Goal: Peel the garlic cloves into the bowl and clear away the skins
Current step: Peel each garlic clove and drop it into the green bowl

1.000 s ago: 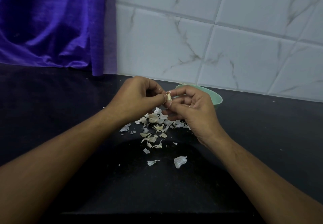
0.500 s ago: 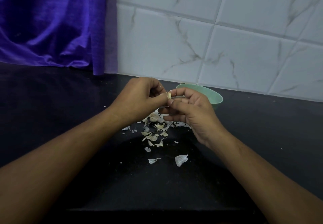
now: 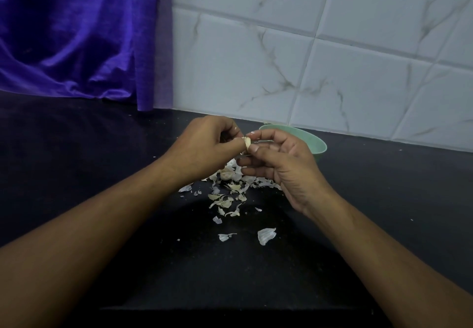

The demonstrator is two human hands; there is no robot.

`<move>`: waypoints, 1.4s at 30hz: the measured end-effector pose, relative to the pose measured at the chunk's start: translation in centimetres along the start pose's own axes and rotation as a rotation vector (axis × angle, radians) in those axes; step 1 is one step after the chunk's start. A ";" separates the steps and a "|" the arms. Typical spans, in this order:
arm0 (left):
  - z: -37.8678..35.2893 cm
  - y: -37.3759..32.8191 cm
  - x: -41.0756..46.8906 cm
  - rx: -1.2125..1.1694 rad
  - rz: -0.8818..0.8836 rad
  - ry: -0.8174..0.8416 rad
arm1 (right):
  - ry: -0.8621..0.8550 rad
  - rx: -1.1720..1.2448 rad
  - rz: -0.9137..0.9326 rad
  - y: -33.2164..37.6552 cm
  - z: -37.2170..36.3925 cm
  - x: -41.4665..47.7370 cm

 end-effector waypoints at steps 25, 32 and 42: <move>-0.3 1.9 0.2 -0.301 0.125 0.000 | -0.025 0.061 -0.059 0.0 0.1 -0.1; 0.1 1.7 0.2 -0.231 0.114 -0.030 | -0.027 0.059 -0.055 0.1 0.1 -0.2; 0.4 0.2 0.0 0.004 0.003 -0.060 | -0.026 -0.036 -0.029 0.0 -0.3 -0.3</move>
Point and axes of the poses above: each hand's wrist, its own x-axis towards the middle knuckle, its own z-axis out of the back of the hand, y = z × x, the point moved 8 cm from there along x, towards the middle knuckle, and after that the axes turned 8 degrees about -z, right-handed, at the moved point
